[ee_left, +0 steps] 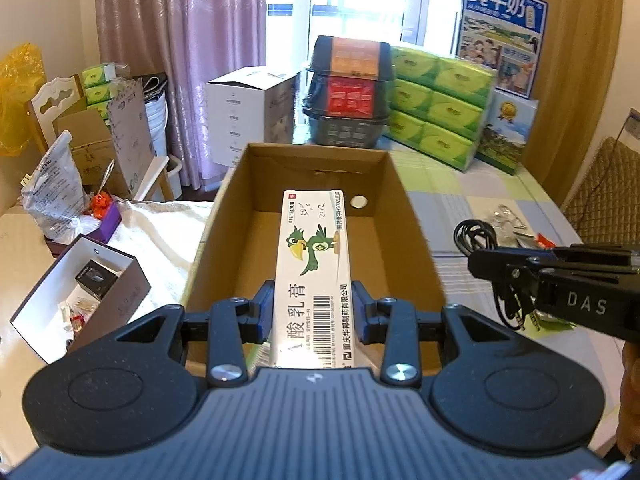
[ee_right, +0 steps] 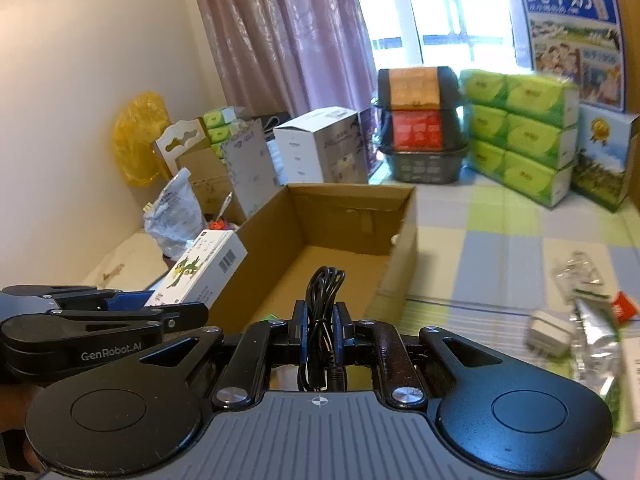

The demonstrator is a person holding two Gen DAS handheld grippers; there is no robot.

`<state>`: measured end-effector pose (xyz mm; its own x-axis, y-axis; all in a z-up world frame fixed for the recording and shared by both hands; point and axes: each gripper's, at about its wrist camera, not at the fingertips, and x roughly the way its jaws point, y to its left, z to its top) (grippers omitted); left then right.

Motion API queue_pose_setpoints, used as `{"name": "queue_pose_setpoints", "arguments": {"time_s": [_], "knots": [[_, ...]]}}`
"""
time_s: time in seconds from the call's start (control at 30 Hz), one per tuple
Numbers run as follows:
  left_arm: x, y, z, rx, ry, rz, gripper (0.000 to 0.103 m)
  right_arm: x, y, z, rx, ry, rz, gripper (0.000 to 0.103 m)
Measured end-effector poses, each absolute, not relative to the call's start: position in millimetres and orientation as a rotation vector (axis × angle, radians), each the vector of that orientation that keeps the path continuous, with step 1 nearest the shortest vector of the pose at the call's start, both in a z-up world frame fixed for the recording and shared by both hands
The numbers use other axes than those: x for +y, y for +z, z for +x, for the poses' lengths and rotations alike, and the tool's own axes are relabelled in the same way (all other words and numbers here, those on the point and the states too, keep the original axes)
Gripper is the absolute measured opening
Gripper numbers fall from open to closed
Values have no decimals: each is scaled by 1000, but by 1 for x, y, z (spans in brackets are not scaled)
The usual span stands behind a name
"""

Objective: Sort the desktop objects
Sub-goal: 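Open the left tool over the cardboard box while the right tool releases the cable there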

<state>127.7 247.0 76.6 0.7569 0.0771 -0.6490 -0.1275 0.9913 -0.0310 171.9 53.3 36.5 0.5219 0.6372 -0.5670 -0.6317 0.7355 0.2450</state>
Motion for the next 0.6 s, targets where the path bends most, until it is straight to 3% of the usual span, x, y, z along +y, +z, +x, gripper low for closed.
{"name": "queue_pose_setpoints", "arguments": {"time_s": [0.43,0.47,0.5,0.6], "knots": [[263,44,165,751,81,-80,33,82,0,206,760,766,49,9],[263,42,167,755,81,-86,36,82,-2,207,755,770,61,9],[263,41,167,756,80,-95,46,81,-2,207,750,772,73,10],[263,43,165,743,96,-90,48,77,-3,211,748,761,87,13]]}}
